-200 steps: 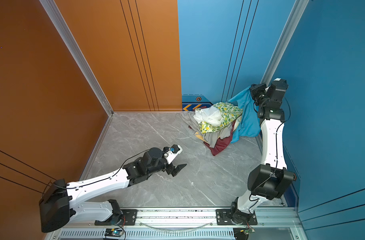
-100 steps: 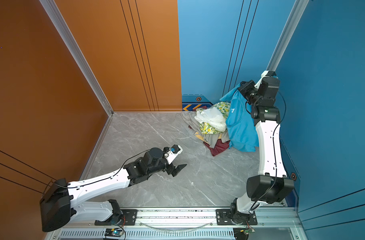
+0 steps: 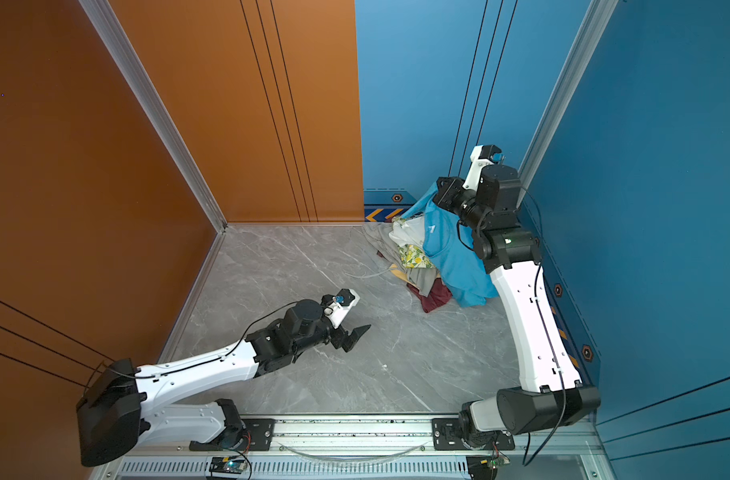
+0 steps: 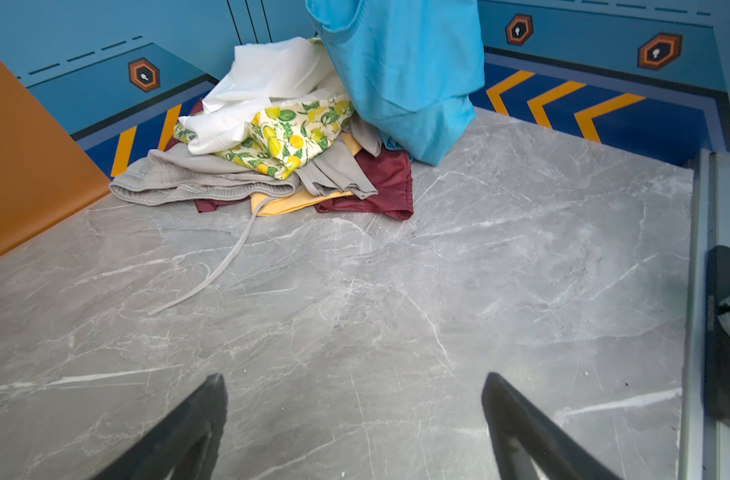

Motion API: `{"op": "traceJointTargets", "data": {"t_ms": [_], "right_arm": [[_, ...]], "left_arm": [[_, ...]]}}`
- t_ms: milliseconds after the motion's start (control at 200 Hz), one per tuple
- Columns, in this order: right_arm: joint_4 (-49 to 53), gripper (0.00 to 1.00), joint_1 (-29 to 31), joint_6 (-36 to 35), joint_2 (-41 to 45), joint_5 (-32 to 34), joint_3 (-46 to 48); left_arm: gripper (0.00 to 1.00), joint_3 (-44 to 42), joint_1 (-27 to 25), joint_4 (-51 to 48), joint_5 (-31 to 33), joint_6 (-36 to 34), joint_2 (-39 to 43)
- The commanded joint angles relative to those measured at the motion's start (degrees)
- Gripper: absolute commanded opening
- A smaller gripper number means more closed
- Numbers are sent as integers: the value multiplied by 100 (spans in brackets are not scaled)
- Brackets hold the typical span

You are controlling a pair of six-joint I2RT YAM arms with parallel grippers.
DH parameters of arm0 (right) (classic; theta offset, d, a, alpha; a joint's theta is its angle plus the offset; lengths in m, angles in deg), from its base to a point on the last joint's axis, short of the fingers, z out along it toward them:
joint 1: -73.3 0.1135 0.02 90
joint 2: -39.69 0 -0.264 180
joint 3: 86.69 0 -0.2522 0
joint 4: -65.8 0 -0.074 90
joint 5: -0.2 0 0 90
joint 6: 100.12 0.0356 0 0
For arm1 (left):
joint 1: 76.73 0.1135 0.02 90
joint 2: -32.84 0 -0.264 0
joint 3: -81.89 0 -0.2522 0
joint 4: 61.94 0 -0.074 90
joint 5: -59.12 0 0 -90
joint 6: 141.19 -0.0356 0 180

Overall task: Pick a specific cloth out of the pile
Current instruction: 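Reach the left gripper to the hanging shirt and grasp it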

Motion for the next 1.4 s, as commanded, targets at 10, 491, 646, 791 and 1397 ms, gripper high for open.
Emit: {"op": "traceJointTargets", "data": {"t_ms": [10, 491, 646, 791, 1397], "right_arm": [[130, 0, 182, -379, 374, 263, 326], [146, 0, 342, -85, 552, -430, 722], [139, 0, 332, -31, 547, -543, 735], [131, 0, 278, 24, 559, -636, 684], [85, 0, -211, 17, 724, -702, 1058]], "left_arm": [[96, 475, 62, 353, 167, 190, -62], [96, 3353, 81, 1772, -513, 58, -2895], [96, 4350, 109, 2060, -660, 19, -3823], [95, 4979, 175, 2284, -718, 50, -4489], [0, 5102, 212, 3149, -667, 442, -4698]]}}
